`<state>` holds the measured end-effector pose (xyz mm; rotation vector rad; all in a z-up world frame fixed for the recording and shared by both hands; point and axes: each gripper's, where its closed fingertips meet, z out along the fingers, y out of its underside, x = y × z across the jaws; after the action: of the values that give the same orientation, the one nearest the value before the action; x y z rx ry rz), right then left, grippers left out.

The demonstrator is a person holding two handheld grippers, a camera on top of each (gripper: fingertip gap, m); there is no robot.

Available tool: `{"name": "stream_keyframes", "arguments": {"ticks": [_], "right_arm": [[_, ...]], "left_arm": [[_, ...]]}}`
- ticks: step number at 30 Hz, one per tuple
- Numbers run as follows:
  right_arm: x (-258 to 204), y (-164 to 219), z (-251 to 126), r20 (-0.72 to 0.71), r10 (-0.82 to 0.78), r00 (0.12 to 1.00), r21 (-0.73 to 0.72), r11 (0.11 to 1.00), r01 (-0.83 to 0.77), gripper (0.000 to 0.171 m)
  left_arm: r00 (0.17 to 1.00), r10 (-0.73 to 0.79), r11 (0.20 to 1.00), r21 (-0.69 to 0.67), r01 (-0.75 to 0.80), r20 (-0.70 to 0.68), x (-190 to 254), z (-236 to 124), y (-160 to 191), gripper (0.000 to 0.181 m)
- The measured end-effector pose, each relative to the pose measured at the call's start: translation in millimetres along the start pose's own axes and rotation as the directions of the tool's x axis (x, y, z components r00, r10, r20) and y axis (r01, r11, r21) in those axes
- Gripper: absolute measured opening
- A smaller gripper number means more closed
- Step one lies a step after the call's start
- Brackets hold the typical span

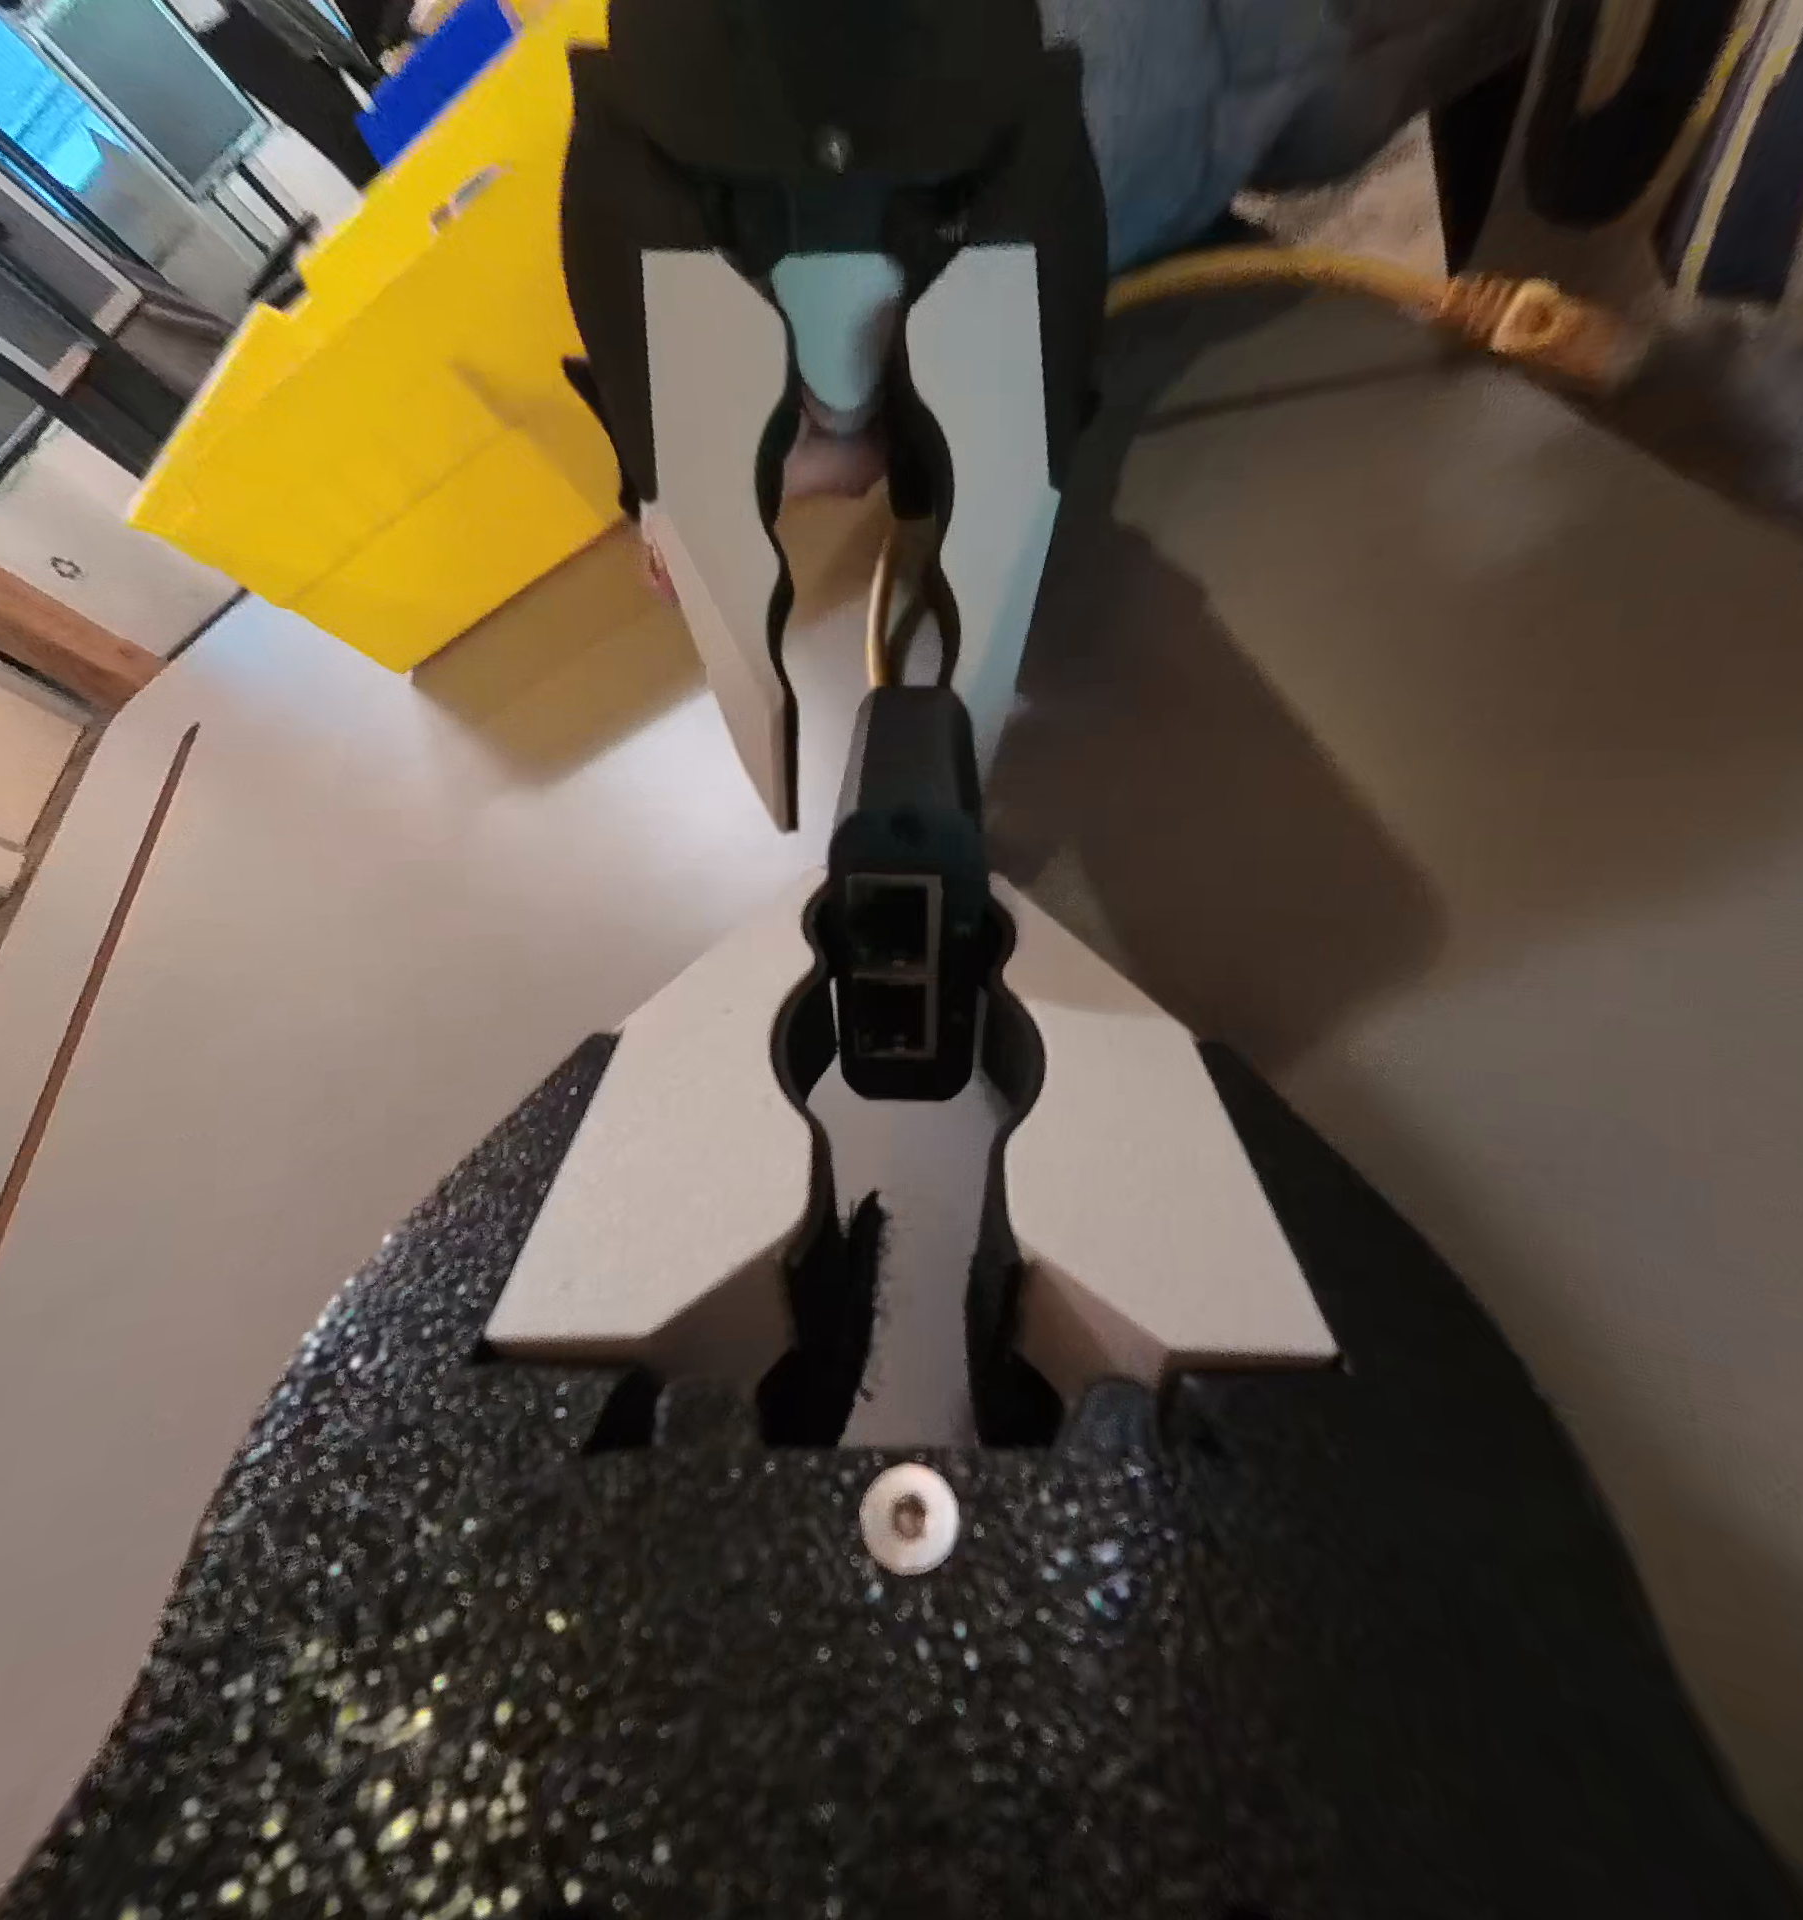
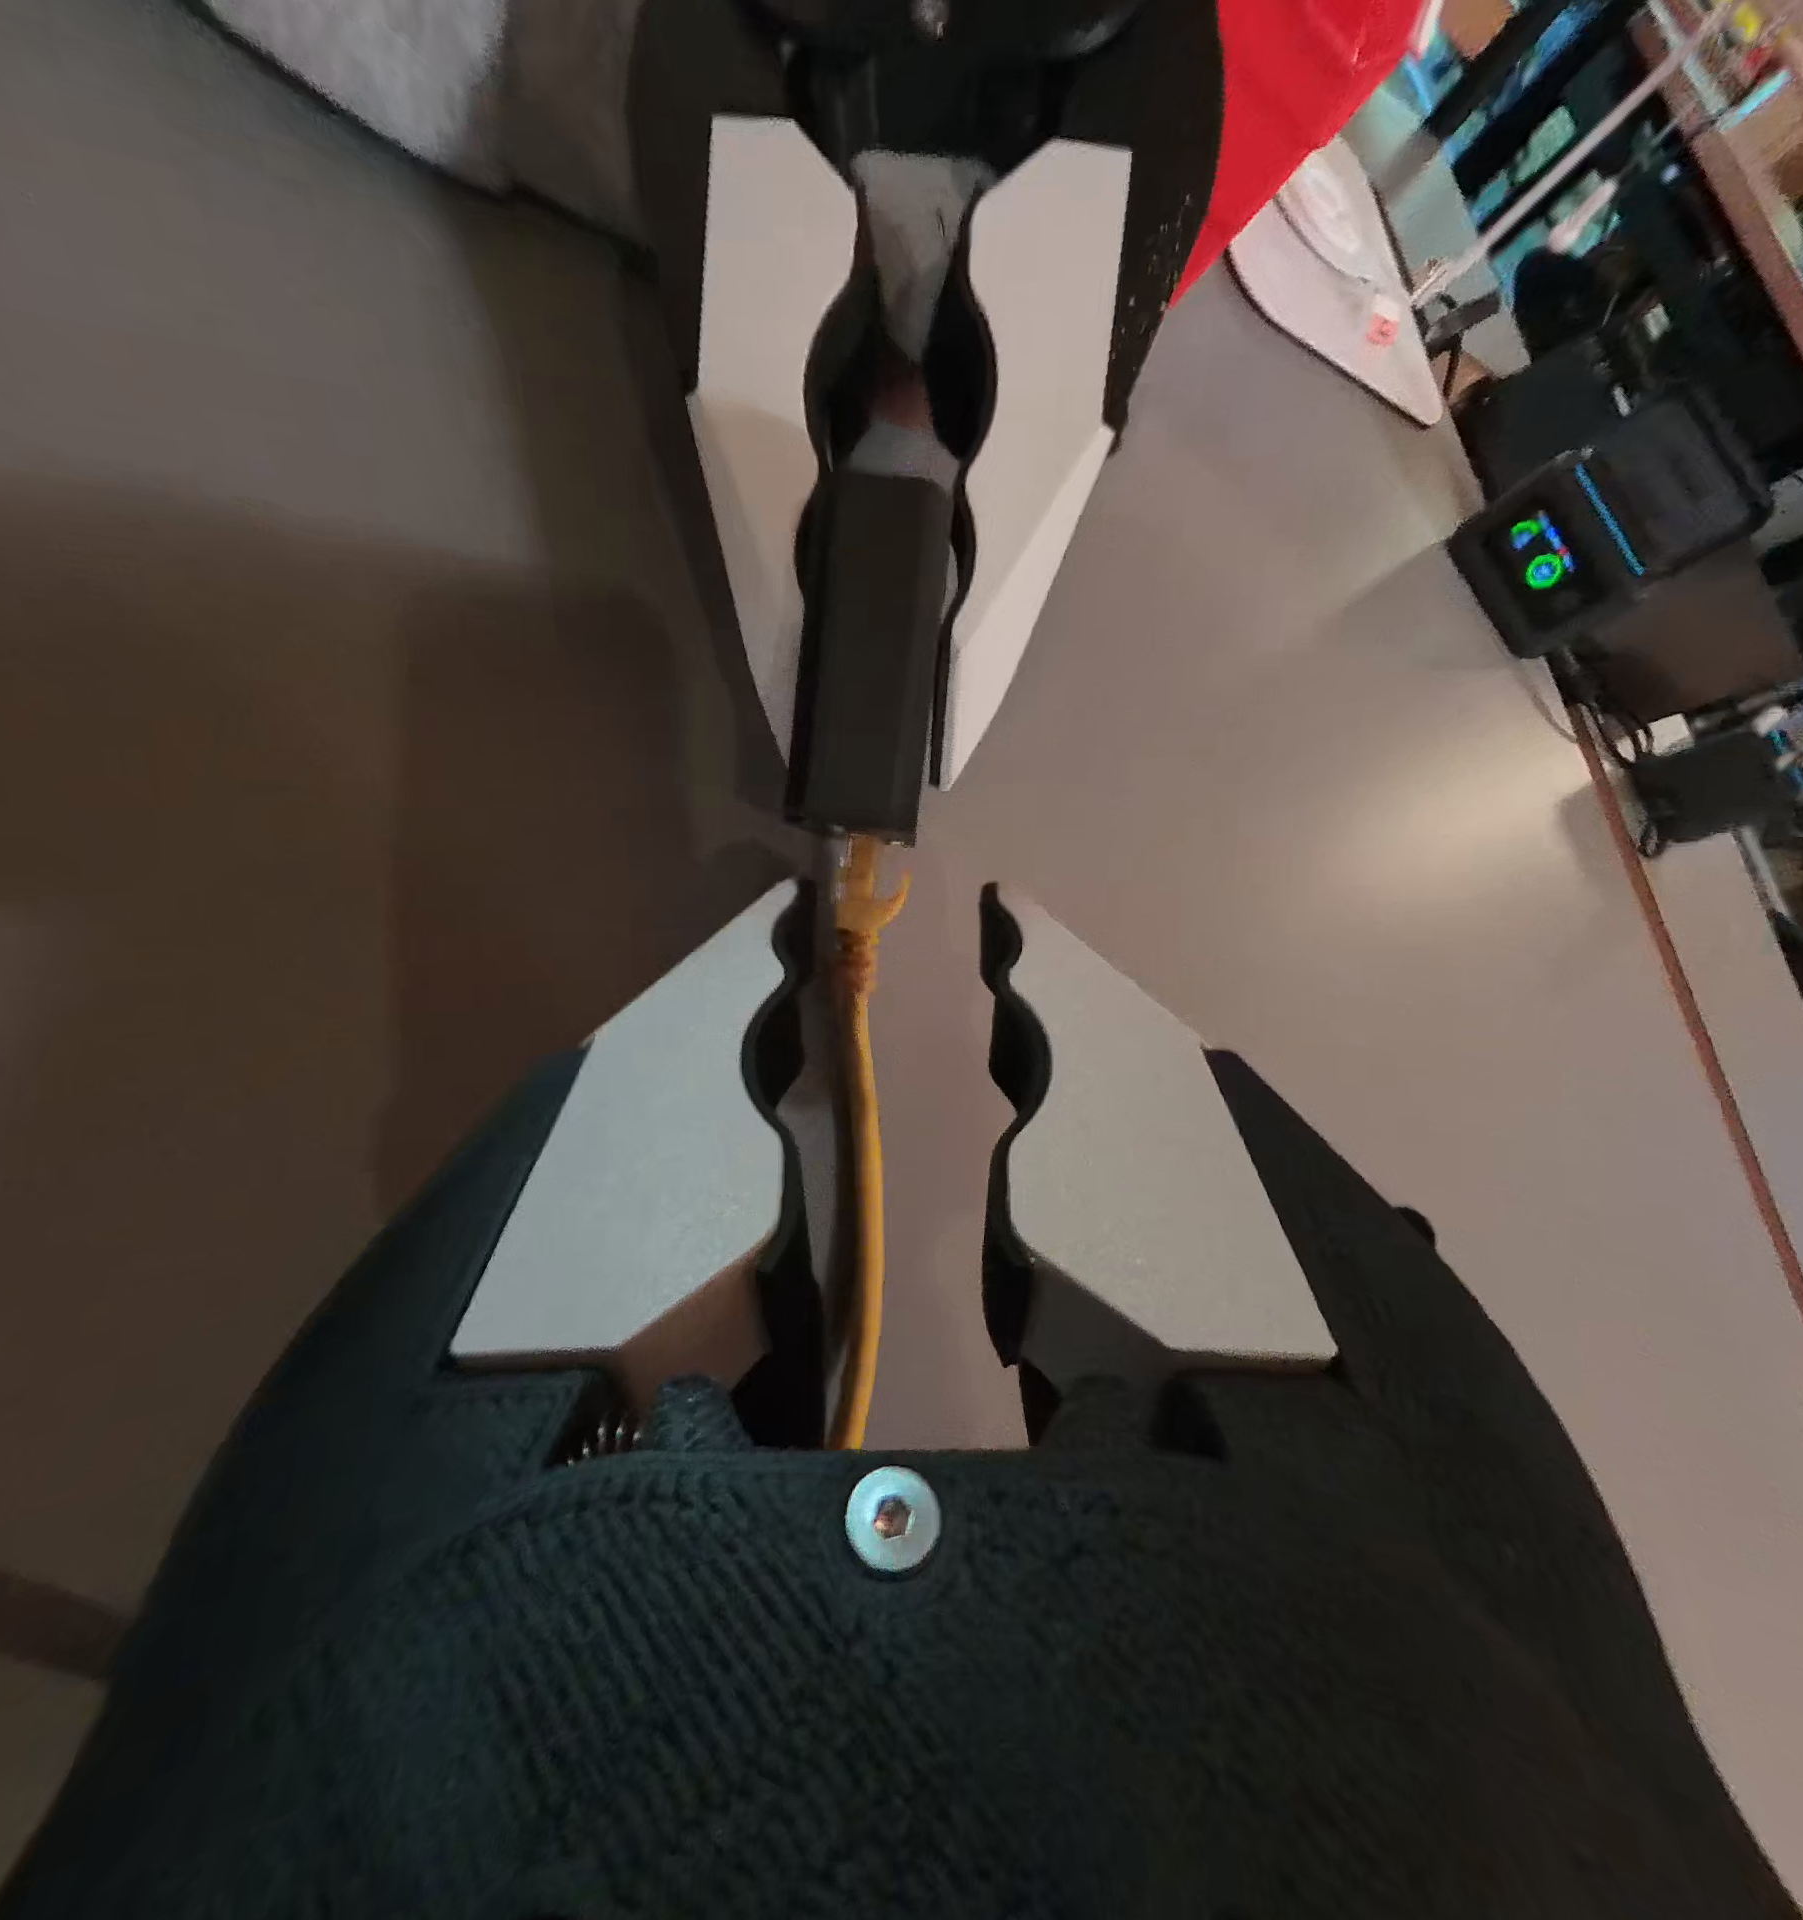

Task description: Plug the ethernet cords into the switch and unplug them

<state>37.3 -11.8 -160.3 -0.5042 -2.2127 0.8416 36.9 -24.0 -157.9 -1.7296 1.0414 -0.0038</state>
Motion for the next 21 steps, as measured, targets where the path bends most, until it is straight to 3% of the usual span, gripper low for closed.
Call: {"name": "stream_keyframes", "arguments": {"ticks": [4,12,17,21], "right_arm": [[-2,11,6,-0.007,0.001,1.000,-0.064,0.998,-0.001,0.022],[-7,3,8,0.032,0.067,0.997,-0.012,0.998,-0.067,0.011],[-14,3,5,0.115,-0.223,0.968,-0.144,0.961,0.238,0.009],[-30,-8,-3,0.252,-0.276,0.928,-0.103,0.945,0.309,0.009]], "left_arm": [[1.000,0.001,1.000,-0.031,-0.001,0.000,-1,0,6,0.021],[0.999,-0.028,0.999,-0.045,0.027,-0.022,0,1,8,0.022],[0.992,-0.079,0.996,-0.046,0.074,-0.098,3,1,8,0.022],[0.972,-0.106,0.994,0.005,0.109,-0.210,19,-4,-4,0.022]]}}
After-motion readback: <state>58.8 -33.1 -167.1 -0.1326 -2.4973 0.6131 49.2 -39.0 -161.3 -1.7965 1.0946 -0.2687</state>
